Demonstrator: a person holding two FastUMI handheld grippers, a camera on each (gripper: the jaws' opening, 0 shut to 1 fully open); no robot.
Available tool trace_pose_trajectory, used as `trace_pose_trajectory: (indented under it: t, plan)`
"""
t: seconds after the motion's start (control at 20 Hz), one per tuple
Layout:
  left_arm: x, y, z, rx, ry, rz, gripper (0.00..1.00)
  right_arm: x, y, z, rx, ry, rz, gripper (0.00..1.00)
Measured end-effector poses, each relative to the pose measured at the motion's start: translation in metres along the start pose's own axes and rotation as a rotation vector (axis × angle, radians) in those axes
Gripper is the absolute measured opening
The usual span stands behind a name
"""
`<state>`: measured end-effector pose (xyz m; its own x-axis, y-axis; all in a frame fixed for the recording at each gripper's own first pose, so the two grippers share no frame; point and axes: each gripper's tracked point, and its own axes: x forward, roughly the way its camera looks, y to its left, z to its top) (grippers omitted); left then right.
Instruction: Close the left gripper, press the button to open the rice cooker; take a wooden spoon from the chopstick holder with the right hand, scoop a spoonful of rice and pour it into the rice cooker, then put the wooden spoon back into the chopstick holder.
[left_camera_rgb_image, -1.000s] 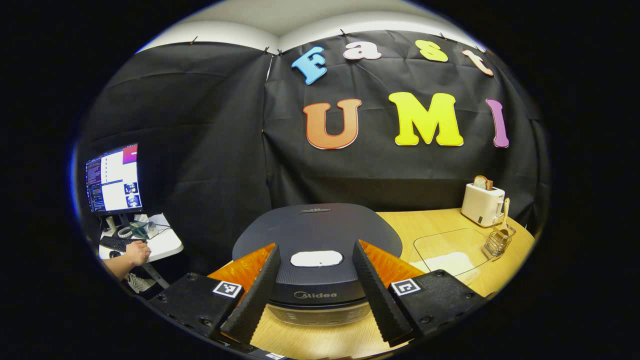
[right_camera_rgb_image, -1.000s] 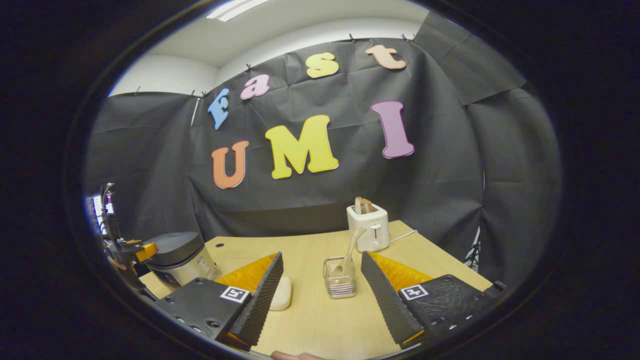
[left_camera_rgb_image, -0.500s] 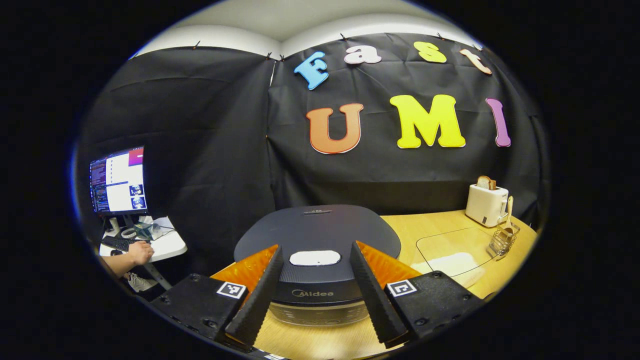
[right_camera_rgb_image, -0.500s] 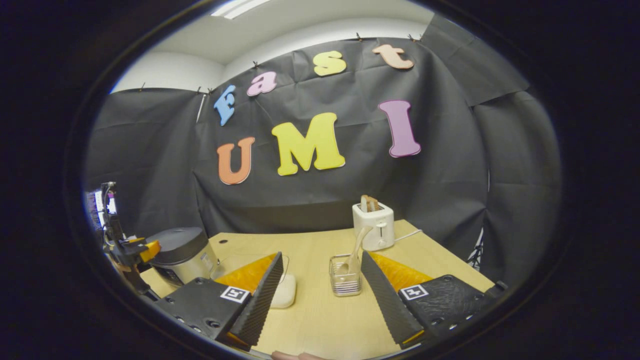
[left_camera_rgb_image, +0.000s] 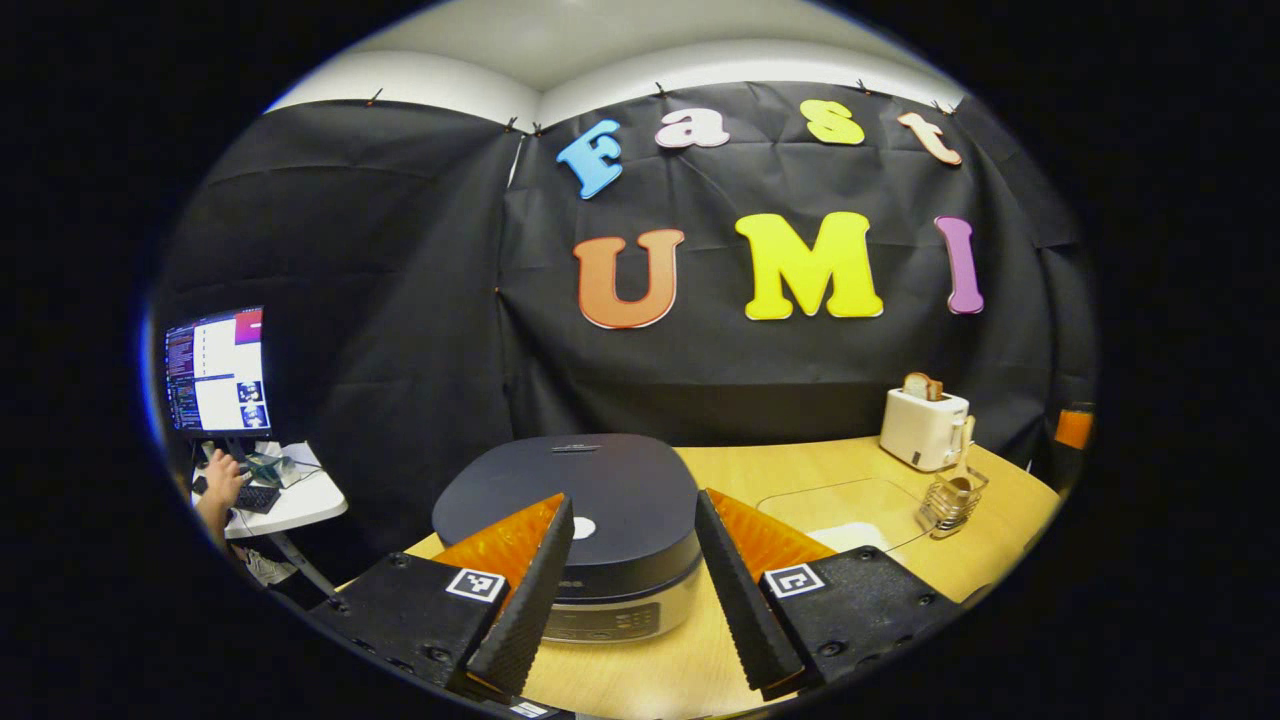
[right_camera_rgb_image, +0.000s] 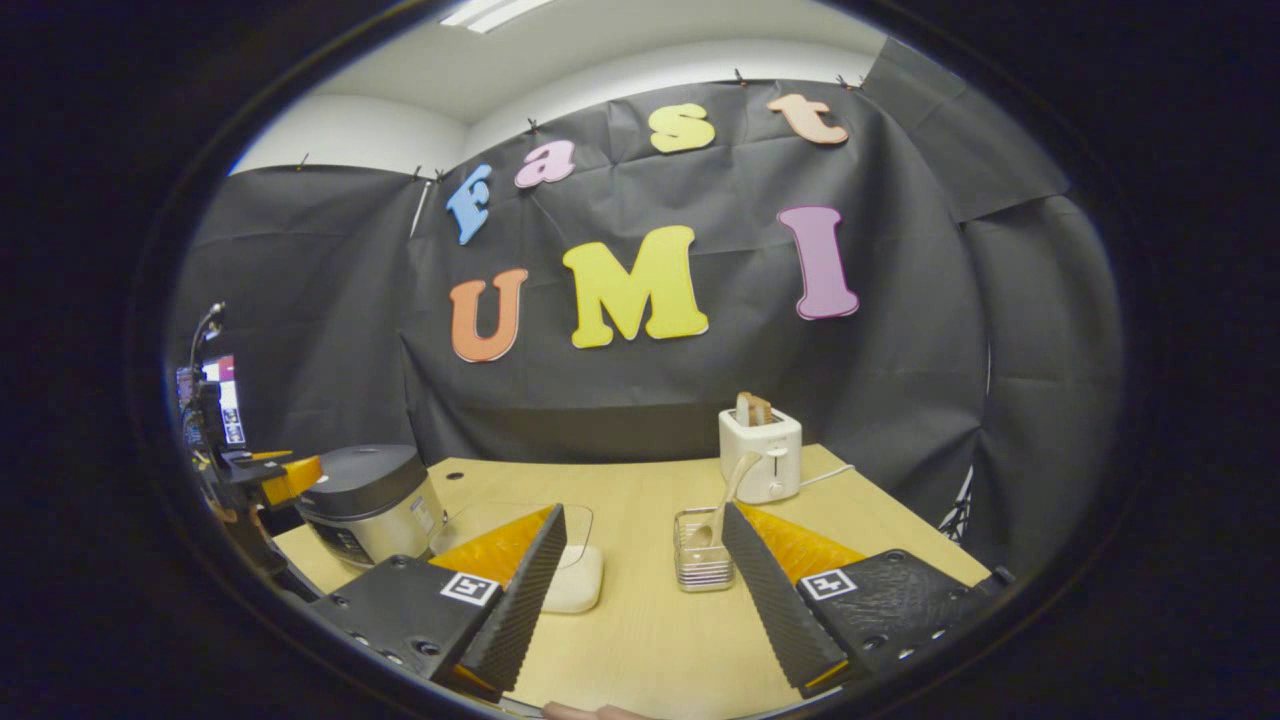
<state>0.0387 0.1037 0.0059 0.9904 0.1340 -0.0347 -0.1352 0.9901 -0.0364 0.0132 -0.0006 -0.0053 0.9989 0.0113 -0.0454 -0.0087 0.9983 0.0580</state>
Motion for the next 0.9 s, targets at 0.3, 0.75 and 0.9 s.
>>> trace_pose_trajectory:
  t: [0.3, 0.75, 0.9]
  plan:
    - [-0.022, -0.071, 0.02, 0.017, -0.039, -0.108, 0.75, 0.001, 0.014, -0.009, -0.025, 0.022, 0.017, 0.93]
    - [-0.025, -0.124, -0.017, 0.028, 0.01, -0.195, 0.79, 0.01, 0.016, -0.013, -0.085, -0.01, -0.06, 0.93]
    - [-0.024, -0.132, -0.027, 0.036, 0.045, -0.208, 0.81, 0.012, 0.028, -0.012, -0.125, -0.05, -0.057, 0.93]
